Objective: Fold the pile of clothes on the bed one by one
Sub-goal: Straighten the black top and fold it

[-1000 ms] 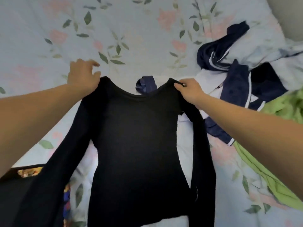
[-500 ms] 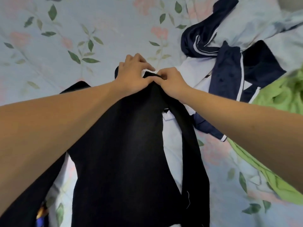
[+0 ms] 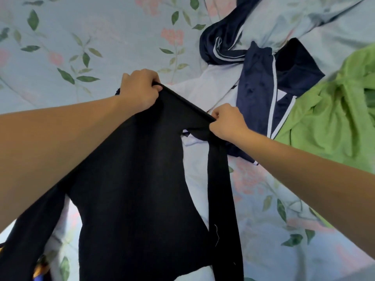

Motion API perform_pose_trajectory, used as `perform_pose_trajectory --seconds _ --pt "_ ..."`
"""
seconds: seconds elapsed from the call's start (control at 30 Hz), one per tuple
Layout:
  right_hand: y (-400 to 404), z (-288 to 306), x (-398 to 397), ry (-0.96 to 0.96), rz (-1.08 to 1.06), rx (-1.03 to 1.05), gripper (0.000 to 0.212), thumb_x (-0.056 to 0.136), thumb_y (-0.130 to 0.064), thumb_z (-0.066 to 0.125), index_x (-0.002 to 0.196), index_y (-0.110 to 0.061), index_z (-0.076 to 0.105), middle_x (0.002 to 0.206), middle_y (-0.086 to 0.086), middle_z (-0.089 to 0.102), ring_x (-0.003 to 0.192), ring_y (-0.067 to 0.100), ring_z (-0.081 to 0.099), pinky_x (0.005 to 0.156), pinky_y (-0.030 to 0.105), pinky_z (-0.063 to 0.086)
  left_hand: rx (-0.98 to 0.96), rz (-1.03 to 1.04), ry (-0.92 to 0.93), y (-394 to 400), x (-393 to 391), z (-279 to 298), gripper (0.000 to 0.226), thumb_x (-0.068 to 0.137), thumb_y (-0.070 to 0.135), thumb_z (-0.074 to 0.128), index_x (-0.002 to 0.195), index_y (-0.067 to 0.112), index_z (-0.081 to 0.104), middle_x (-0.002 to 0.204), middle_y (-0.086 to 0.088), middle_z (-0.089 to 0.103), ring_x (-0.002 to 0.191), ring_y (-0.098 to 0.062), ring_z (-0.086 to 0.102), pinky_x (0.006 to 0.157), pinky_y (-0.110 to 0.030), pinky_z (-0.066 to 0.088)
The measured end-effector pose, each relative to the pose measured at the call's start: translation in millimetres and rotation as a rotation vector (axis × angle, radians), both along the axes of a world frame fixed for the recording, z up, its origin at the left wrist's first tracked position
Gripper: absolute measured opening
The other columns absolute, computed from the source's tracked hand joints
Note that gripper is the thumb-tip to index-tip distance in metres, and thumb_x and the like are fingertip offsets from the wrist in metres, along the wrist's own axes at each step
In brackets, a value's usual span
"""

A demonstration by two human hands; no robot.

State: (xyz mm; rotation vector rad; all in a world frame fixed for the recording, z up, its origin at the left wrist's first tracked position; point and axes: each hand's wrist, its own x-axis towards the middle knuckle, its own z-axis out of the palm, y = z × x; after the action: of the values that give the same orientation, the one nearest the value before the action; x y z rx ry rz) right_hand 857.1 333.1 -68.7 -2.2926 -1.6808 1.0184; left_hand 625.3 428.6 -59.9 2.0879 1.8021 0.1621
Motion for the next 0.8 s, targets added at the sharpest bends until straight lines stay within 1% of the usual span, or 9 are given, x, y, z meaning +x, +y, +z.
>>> perform_pose_trajectory --seconds 0.1,0.2,0.27,0.33,0.4,0.47,0.57,0.7,0.8 --pt "-7 0 24 0.183 -0.061 -0.055 0.027 0.078 0.008 0.045 0.062 -0.013 0.044 0.061 0.007 0.042 0.065 0.024 0.039 0.055 0.03 0.029 -0.041 -0.126 0.02 -7 17 -6 0.016 0.099 0.025 0.057 0.111 0.022 0.068 0.116 0.0 0.071 0.116 -0.028 0.057 0.103 -0.044 0.031" --pt "-13 0 41 0.416 -0.105 -0.164 0.027 0.099 0.001 0.054 0.088 -0.015 0.073 0.093 0.015 0.072 0.078 0.023 0.061 0.066 0.03 0.048 -0.222 -0.342 -0.087 -20 46 -4 0.033 0.09 0.05 0.07 0.116 0.029 0.066 0.109 0.012 0.067 0.105 -0.014 0.057 0.101 -0.038 0.035" --pt "-15 -2 50 0.492 -0.13 -0.185 0.021 0.105 -0.012 0.057 0.096 -0.018 0.075 0.105 0.016 0.074 0.087 0.026 0.066 0.075 0.038 0.053 -0.383 -0.414 -0.119 -24 64 -2 0.03 0.09 0.047 0.074 0.111 0.026 0.07 0.103 0.009 0.069 0.098 -0.016 0.062 0.092 -0.033 0.046" --pt "-16 -5 59 0.528 -0.133 -0.193 0.021 0.107 -0.02 0.056 0.097 -0.017 0.074 0.098 0.012 0.075 0.088 0.025 0.069 0.078 0.04 0.057 -0.465 -0.426 -0.158 -21 76 -3 0.017 0.094 0.034 0.072 0.094 0.017 0.074 0.089 -0.002 0.072 0.088 -0.022 0.066 0.083 -0.037 0.052" --pt "-18 -5 67 0.53 -0.116 -0.19 0.025 0.108 -0.027 0.055 0.098 -0.013 0.072 0.088 0.007 0.073 0.082 0.022 0.07 0.071 0.038 0.059 -0.47 -0.357 -0.244 -17 81 -1 0.018 0.097 0.026 0.07 0.089 0.01 0.073 0.088 -0.01 0.072 0.08 -0.019 0.064 0.082 -0.037 0.053" --pt "-20 -5 76 0.537 -0.1 -0.199 0.033 0.108 -0.033 0.055 0.102 -0.005 0.071 0.086 0.013 0.071 0.079 0.023 0.069 0.064 0.035 0.055 -0.469 -0.284 -0.322 -15 83 -1 0.016 0.098 0.021 0.069 0.092 0.006 0.073 0.094 -0.015 0.072 0.08 -0.017 0.063 0.082 -0.033 0.053" --pt "-25 -9 88 0.552 -0.077 -0.226 0.038 0.107 -0.037 0.057 0.11 -0.001 0.071 0.096 0.021 0.074 0.083 0.024 0.069 0.072 0.038 0.053 -0.462 -0.227 -0.338 -14 82 -6 0.014 0.098 0.019 0.069 0.093 0.006 0.072 0.098 -0.018 0.072 0.085 -0.02 0.065 0.088 -0.037 0.054" --pt "-37 -9 101 0.585 -0.037 -0.282 0.031 0.102 -0.041 0.065 0.103 -0.011 0.075 0.09 0.003 0.078 0.082 0.018 0.072 0.075 0.034 0.055 -0.338 -0.186 -0.293 -16 88 -18 0.011 0.098 0.019 0.068 0.095 0.009 0.074 0.097 -0.008 0.072 0.096 -0.027 0.066 0.09 -0.038 0.053" --pt "-50 -9 111 0.579 -0.014 -0.327 0.033 0.097 -0.044 0.071 0.107 -0.012 0.078 0.096 0.002 0.08 0.084 0.018 0.074 0.074 0.03 0.056 -0.268 -0.176 -0.221 -17 91 -26 0.012 0.098 0.023 0.068 0.097 0.013 0.073 0.099 -0.003 0.07 0.1 -0.027 0.063 0.096 -0.042 0.05"
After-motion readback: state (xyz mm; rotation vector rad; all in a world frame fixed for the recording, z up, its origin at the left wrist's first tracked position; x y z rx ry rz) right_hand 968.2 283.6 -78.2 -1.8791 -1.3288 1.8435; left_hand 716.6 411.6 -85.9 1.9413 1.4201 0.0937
